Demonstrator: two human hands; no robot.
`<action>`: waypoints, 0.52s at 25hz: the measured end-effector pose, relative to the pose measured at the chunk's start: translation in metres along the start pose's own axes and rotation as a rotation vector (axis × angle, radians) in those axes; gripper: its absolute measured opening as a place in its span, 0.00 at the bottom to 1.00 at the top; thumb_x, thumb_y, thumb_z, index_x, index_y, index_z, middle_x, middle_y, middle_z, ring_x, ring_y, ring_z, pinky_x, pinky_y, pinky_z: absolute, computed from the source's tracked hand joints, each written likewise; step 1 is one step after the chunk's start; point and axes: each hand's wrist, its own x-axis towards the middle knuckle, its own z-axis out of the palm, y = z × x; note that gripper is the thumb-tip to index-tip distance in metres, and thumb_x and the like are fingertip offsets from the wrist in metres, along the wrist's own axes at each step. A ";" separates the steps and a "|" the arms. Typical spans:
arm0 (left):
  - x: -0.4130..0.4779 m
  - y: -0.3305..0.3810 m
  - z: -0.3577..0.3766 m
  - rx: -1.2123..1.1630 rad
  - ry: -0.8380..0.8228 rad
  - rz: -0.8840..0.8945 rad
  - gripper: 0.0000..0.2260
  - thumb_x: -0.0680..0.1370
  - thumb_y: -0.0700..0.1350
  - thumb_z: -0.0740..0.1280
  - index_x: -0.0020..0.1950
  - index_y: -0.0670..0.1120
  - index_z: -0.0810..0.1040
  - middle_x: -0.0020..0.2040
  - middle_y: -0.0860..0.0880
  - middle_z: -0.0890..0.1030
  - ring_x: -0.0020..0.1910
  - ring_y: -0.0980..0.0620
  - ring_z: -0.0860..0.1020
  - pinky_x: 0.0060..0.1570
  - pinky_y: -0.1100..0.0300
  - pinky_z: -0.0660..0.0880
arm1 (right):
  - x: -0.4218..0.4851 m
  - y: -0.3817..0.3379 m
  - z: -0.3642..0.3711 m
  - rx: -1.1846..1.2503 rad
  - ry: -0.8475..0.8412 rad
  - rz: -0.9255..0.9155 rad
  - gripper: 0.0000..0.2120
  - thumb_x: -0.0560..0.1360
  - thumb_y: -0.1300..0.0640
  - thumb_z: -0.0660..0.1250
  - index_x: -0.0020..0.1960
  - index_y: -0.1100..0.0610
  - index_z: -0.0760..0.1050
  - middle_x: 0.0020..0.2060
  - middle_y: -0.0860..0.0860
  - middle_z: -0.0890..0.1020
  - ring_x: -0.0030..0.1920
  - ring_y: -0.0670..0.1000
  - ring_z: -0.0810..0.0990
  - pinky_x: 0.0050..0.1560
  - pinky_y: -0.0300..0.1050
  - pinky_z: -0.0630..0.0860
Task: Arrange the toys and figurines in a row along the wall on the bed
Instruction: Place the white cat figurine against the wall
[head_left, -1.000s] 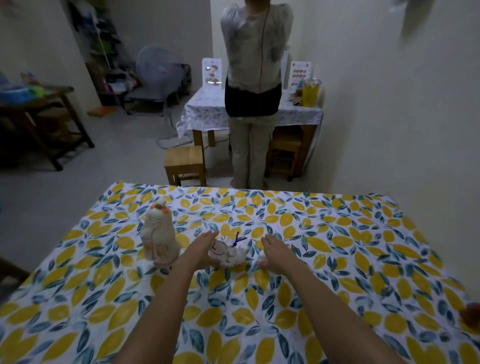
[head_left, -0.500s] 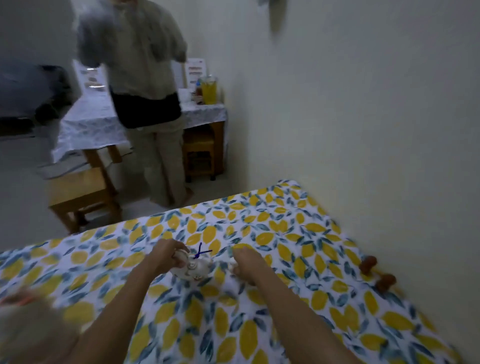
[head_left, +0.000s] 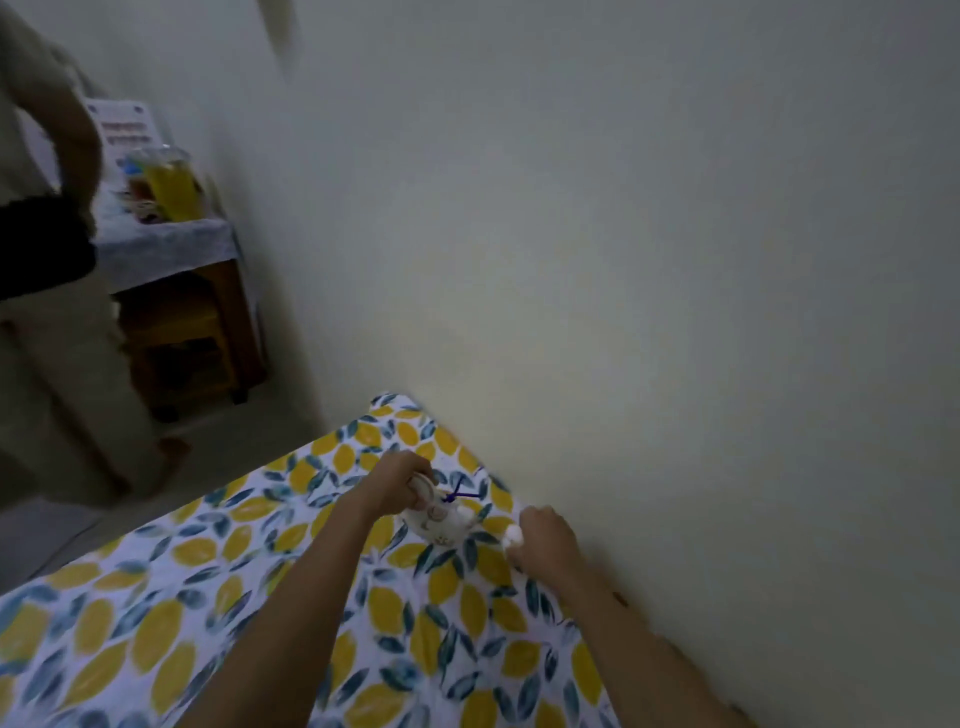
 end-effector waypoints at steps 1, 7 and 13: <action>0.018 0.007 0.005 -0.008 -0.021 0.035 0.15 0.72 0.35 0.71 0.59 0.41 0.81 0.60 0.40 0.81 0.60 0.42 0.78 0.56 0.51 0.76 | 0.004 0.008 0.001 0.006 -0.003 0.015 0.10 0.75 0.53 0.67 0.50 0.57 0.69 0.58 0.59 0.77 0.57 0.59 0.78 0.48 0.46 0.73; 0.067 0.034 0.037 -0.020 -0.065 0.145 0.15 0.72 0.31 0.65 0.57 0.39 0.80 0.60 0.39 0.80 0.59 0.40 0.77 0.52 0.52 0.75 | 0.019 0.023 0.007 0.002 -0.013 0.027 0.17 0.75 0.54 0.68 0.61 0.61 0.73 0.59 0.60 0.78 0.57 0.60 0.79 0.49 0.48 0.75; 0.081 0.047 0.045 -0.012 -0.057 0.189 0.15 0.73 0.31 0.63 0.58 0.37 0.79 0.60 0.37 0.78 0.60 0.39 0.76 0.54 0.51 0.74 | 0.022 0.023 0.011 0.020 -0.009 0.026 0.16 0.76 0.53 0.66 0.60 0.62 0.73 0.60 0.60 0.76 0.59 0.60 0.78 0.54 0.48 0.76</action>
